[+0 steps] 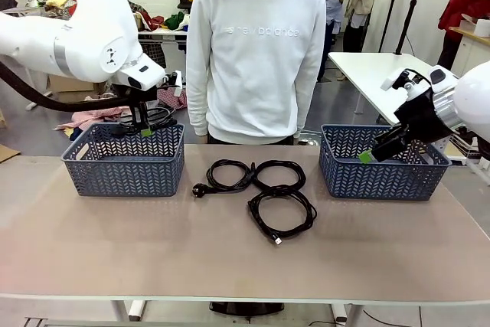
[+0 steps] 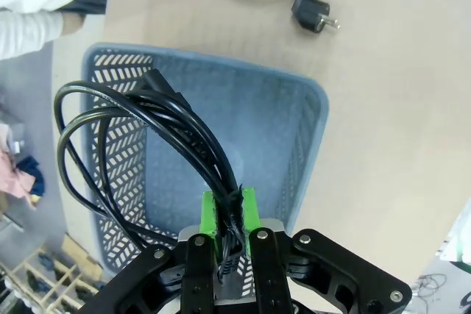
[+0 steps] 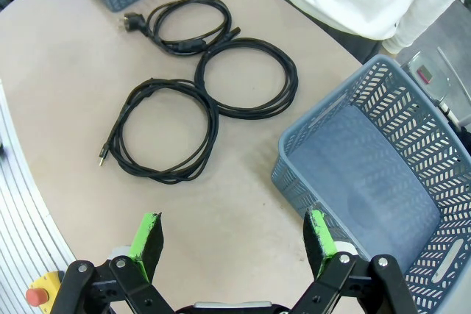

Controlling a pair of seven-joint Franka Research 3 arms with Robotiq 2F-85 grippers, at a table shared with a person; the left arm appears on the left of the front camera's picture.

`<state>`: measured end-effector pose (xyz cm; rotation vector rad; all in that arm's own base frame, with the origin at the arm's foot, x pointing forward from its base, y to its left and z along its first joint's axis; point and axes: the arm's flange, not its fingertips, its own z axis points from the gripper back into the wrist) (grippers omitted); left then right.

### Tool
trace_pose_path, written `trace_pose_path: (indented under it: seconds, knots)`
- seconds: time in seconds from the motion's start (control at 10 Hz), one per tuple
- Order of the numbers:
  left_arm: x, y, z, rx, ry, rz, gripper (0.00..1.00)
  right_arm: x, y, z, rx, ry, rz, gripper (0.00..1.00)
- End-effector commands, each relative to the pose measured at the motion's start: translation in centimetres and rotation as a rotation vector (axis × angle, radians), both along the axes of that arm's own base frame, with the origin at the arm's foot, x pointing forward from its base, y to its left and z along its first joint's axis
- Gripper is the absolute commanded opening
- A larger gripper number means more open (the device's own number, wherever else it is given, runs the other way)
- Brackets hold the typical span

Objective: Organize the cables according to human instructions.
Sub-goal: Pick up a bundle of cables and place it in the basket indicated by the human.

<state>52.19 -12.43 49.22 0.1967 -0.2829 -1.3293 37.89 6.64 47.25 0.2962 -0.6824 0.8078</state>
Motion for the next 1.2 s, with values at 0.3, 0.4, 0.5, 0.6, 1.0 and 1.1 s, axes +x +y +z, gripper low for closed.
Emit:
trace_pose_path:
  seconds: [0.3,0.4,0.5,0.6,1.0,1.1]
  knots:
    - [1.4,2.5,-2.4,0.013,-0.015,-0.05,0.16,0.1,-0.1,-0.1,0.009,0.001,0.004,1.0]
    - [2.1,2.8,-2.9,0.025,-0.019,-0.053,0.16,0.1,-0.1,-0.1,0.009,0.001,0.004,1.0]
    - [2.5,3.0,-3.2,0.037,-0.017,-0.049,0.16,0.1,-0.1,-0.1,0.009,0.001,0.004,1.0]
    - [3.0,3.1,-3.4,0.042,-0.012,-0.047,0.16,0.1,-0.1,-0.1,0.009,0.001,0.004,1.0]
    - [4.3,3.4,-4.7,0.047,0.015,-0.043,0.22,0.1,-0.1,-0.1,0.009,0.001,0.004,1.0]
    - [4.3,3.4,-4.7,0.044,0.029,-0.05,0.35,0.1,-0.1,-0.1,0.009,0.001,0.004,1.0]
